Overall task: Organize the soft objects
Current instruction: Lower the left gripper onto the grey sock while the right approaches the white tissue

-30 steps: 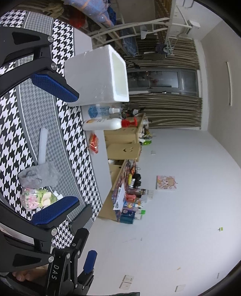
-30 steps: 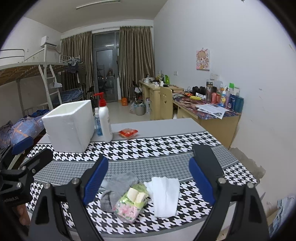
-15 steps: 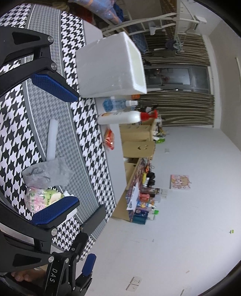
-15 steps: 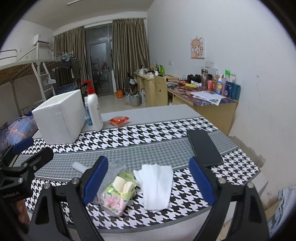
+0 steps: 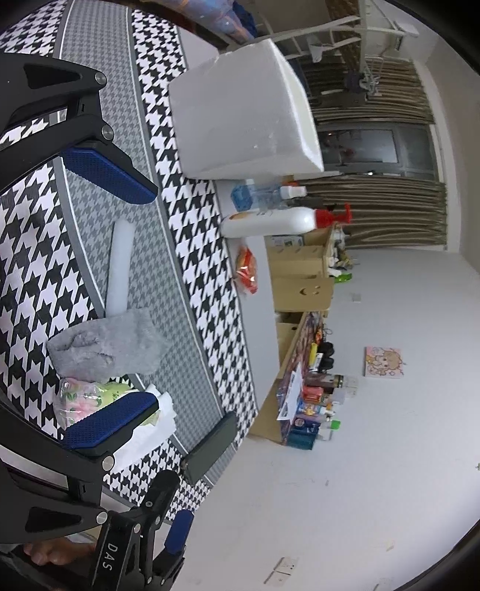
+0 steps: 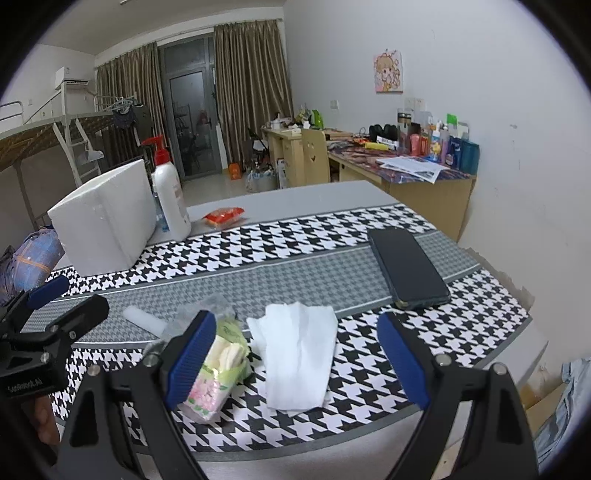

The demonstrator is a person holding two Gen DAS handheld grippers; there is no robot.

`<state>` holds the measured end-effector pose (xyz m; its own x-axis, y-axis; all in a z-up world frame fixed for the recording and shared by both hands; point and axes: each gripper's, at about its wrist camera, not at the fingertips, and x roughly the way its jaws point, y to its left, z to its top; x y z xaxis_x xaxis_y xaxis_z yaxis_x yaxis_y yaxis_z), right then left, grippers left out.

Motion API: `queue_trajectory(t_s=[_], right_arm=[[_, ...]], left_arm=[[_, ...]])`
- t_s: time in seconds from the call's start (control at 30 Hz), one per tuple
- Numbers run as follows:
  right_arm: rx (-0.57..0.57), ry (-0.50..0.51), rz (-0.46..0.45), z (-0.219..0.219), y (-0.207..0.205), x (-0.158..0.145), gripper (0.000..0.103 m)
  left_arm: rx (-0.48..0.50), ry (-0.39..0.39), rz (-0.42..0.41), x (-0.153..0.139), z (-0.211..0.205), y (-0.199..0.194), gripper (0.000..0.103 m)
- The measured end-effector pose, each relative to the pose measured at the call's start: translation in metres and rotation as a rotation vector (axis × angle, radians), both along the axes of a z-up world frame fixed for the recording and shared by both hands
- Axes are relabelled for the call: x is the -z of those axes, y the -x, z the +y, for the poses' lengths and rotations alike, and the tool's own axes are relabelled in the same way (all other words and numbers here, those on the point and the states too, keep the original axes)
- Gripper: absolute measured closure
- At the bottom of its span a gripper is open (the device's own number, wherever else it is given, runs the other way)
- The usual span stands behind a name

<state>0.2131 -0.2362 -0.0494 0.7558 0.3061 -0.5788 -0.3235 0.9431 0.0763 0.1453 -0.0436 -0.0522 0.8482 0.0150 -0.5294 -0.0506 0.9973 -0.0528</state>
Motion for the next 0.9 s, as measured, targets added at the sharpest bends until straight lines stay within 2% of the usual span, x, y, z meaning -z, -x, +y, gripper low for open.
queue_trajectory(t_s=[0.53,0.83,0.9], right_arm=[[0.020,0.041,0.063,-0.003,-0.015,0.025,0.011],[0.031,0.060,0.094,-0.003,-0.022,0.036,0.011],[0.036,0.068,0.102,-0.003,-0.024,0.038,0.011]], left_arm=[[0.040,0.018,0.122,0.027,-0.004,-0.024,0.002],[0.097,0.054,0.205,0.044,-0.008,-0.037,0.017],[0.100,0.046,0.218,0.047,-0.009,-0.038,0.025]])
